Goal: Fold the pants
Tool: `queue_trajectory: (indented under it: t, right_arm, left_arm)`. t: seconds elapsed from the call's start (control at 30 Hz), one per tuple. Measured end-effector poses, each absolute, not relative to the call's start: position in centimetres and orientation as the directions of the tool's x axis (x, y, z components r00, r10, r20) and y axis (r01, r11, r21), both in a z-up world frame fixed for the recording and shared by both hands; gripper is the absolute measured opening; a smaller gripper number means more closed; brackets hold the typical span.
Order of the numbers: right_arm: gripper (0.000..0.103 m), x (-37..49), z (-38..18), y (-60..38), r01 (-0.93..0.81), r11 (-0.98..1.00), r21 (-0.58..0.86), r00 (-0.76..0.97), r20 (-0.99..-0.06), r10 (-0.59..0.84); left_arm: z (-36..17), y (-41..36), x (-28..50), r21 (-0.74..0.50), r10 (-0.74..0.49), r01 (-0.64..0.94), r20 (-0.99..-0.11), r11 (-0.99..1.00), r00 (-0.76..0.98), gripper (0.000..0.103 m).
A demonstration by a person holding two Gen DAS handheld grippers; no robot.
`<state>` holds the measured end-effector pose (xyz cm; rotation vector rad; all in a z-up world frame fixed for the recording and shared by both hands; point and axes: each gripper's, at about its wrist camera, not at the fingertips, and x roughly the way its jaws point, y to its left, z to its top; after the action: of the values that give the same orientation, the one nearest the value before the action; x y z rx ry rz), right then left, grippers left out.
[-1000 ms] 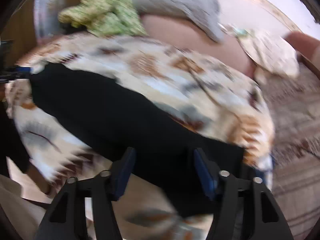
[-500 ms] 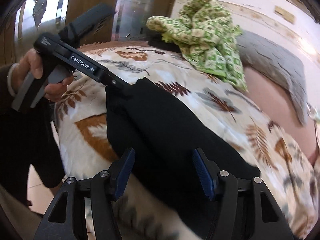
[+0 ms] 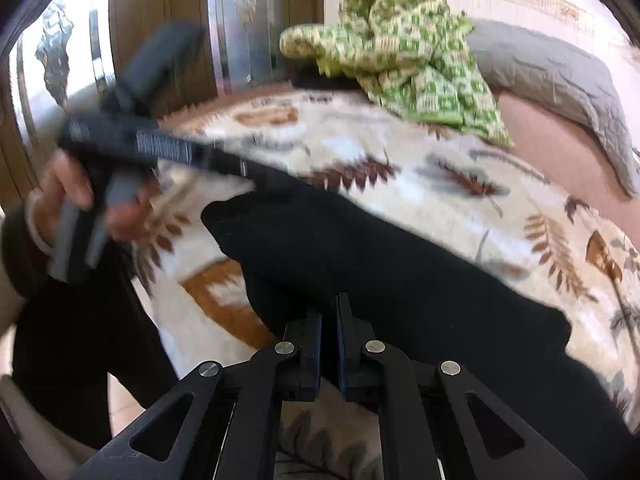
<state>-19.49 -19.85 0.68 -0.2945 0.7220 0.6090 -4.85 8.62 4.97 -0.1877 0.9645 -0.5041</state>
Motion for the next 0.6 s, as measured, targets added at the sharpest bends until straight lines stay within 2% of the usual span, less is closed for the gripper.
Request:
queue_trajectory:
  t: [0.03,0.07,0.1,0.13,0.27,0.37,0.43,0.53,0.6]
  right_arm:
    - [0.014,-19.5,0.1,-19.7,-0.606,0.794,-0.036,0.584,-0.697,0.415]
    - [0.022,-19.6,0.0,-19.7,-0.606,0.795,-0.028,0.584,-0.694,0.421]
    - [0.035,-19.9,0.2,-19.6,-0.612,0.790,-0.021,0.584,-0.685,0.435]
    - [0.040,-20.3,0.6,-19.5,-0.621,0.784,-0.028,0.593,-0.670,0.446]
    - [0.067,-21.9,1.3,-17.5,-0.655,0.739,-0.158,0.646,-0.625,0.440]
    - [0.069,-22.3,-0.2,-15.2,-0.655,0.682,-0.325,0.690,-0.624,0.366]
    - [0.068,-22.4,-2.0,-14.0,-0.621,0.611,-0.491,0.746,-0.609,0.269]
    - [0.068,-23.1,-3.2,-13.6,-0.603,0.514,-0.610,0.784,-0.573,0.240]
    - [0.068,-23.1,-3.4,-13.8,-0.599,0.490,-0.634,0.792,-0.561,0.241]
  left_arm:
    - [4.9,8.7,-4.9,-0.367,-0.483,0.321,-0.741,0.873,0.467,0.074]
    - [4.8,8.7,-4.9,-0.361,-0.478,0.320,-0.743,0.876,0.469,0.074]
    - [4.8,8.8,-4.9,-0.354,-0.472,0.319,-0.745,0.879,0.472,0.074]
    - [4.7,8.9,-5.0,-0.350,-0.466,0.316,-0.747,0.882,0.474,0.074]
    - [4.6,9.5,-4.6,-0.367,-0.457,0.275,-0.749,0.889,0.479,0.074]
    - [4.7,10.1,-4.5,-0.385,-0.460,0.253,-0.741,0.888,0.489,0.074]
    - [4.6,10.5,-4.4,-0.382,-0.451,0.241,-0.743,0.892,0.495,0.074]
    - [4.5,11.1,-4.4,-0.373,-0.437,0.229,-0.749,0.899,0.497,0.074]
    - [4.4,11.4,-4.3,-0.376,-0.435,0.221,-0.752,0.900,0.495,0.074]
